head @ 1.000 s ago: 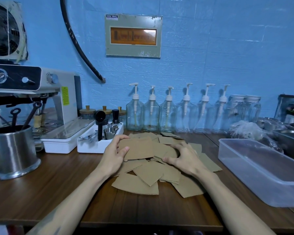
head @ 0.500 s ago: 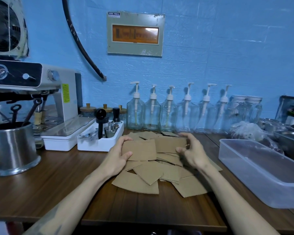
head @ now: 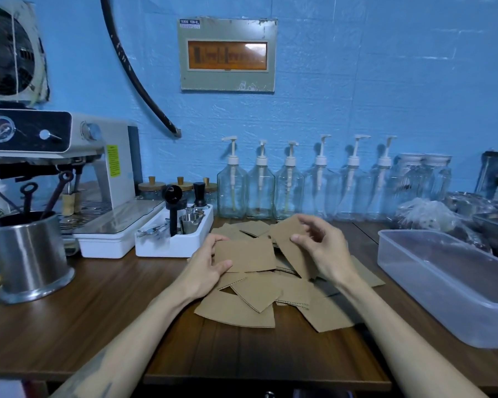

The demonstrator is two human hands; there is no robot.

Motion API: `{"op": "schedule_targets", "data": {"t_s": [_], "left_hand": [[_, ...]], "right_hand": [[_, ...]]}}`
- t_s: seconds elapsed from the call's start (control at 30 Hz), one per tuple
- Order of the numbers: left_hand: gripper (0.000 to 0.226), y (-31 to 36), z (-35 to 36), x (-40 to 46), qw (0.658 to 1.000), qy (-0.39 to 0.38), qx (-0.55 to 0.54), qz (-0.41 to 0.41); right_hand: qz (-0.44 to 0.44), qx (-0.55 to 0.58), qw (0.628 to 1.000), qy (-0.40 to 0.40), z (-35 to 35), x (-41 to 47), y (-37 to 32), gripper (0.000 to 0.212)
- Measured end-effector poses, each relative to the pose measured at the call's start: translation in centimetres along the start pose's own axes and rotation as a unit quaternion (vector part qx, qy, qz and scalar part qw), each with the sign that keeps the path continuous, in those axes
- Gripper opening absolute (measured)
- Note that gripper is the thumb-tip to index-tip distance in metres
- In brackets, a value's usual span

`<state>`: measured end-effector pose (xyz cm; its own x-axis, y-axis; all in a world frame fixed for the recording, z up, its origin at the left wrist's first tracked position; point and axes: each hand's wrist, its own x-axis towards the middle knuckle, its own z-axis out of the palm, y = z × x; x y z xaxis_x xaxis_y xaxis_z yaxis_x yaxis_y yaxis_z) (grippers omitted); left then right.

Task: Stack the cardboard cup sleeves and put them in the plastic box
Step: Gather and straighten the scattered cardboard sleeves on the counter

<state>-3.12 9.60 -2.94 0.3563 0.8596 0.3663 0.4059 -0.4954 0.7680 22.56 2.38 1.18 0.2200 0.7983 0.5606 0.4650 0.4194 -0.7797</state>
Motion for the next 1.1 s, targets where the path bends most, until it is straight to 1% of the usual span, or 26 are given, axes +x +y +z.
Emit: {"op": "schedule_targets", "data": {"t_s": [0.07, 0.13, 0.2, 0.27, 0.33, 0.37, 0.47, 0.53, 0.57, 0.6, 0.7, 0.8, 0.87, 0.9, 0.97, 1.03, 1.1], "left_hand": [[0.038, -0.2, 0.0, 0.1, 1.0, 0.003, -0.001, 0.002], [0.036, -0.2, -0.1, 0.0, 1.0, 0.012, -0.003, 0.003], [0.036, -0.1, -0.1, 0.0, 1.0, 0.013, -0.003, 0.007], [0.039, 0.0, -0.1, 0.0, 1.0, 0.014, -0.014, 0.01], [0.04, 0.1, 0.0, 0.0, 1.0, 0.002, -0.021, 0.01], [0.043, 0.3, 0.1, -0.1, 1.0, -0.007, -0.019, 0.01], [0.059, 0.5, 0.2, -0.2, 0.999, -0.041, -0.019, 0.011], [0.073, 0.8, 0.2, -0.4, 0.999, -0.051, -0.015, 0.005], [0.075, 0.9, 0.3, -0.4, 0.999, -0.052, -0.015, 0.007], [0.073, 1.1, 0.4, -0.6, 0.998, -0.053, -0.02, 0.013], [0.05, 1.5, 0.5, -0.7, 0.998, -0.047, -0.037, 0.027], [0.033, 1.5, 0.4, -0.7, 0.998, -0.029, -0.037, 0.039], [0.027, 1.6, 0.4, -0.8, 0.998, -0.029, -0.036, 0.042], [0.027, 1.6, 0.5, -0.8, 0.998, -0.035, -0.036, 0.042], [0.029, 1.3, 0.6, -0.7, 0.997, -0.049, -0.035, 0.045], [0.03, 1.1, 0.6, -0.6, 0.998, -0.049, -0.022, 0.044], [0.028, 1.2, 0.5, -0.6, 0.998, -0.044, -0.019, 0.047]], "right_hand": [[0.002, -0.043, 0.997, -0.07, 0.2, -0.3, 0.7, 0.057], [-0.001, -0.062, 0.993, -0.096, 0.0, -0.2, 1.0, 0.063], [-0.011, -0.064, 0.995, -0.076, -0.3, -0.2, 0.7, 0.059], [-0.022, -0.032, 0.998, -0.044, -0.6, -0.3, 0.3, 0.053], [-0.033, -0.016, 0.999, -0.039, -0.5, -0.4, -0.2, 0.049], [-0.04, -0.029, 0.997, -0.053, -0.2, -0.5, -0.2, 0.048], [-0.07, -0.128, 0.982, -0.121, 1.3, -0.8, 0.0, 0.044], [-0.091, -0.16, 0.972, -0.143, 2.3, -0.9, -0.1, 0.049], [-0.098, -0.167, 0.969, -0.151, 2.8, -1.0, -0.3, 0.053], [-0.103, -0.168, 0.968, -0.159, 3.2, -1.1, -0.6, 0.058], [-0.095, -0.144, 0.968, -0.18, 3.8, -1.3, -0.9, 0.073], [-0.044, -0.138, 0.97, -0.193, 3.6, -1.4, -0.6, 0.082], [-0.005, -0.156, 0.965, -0.213, 3.5, -1.3, -0.4, 0.086], [-0.002, -0.167, 0.96, -0.225, 3.7, -1.3, -0.3, 0.085], [-0.029, -0.184, 0.954, -0.236, 4.3, -1.5, -0.2, 0.079], [-0.063, -0.202, 0.95, -0.232, 4.7, -1.5, 0.0, 0.065], [-0.076, -0.228, 0.944, -0.224, 4.6, -1.2, 0.4, 0.048]]}}
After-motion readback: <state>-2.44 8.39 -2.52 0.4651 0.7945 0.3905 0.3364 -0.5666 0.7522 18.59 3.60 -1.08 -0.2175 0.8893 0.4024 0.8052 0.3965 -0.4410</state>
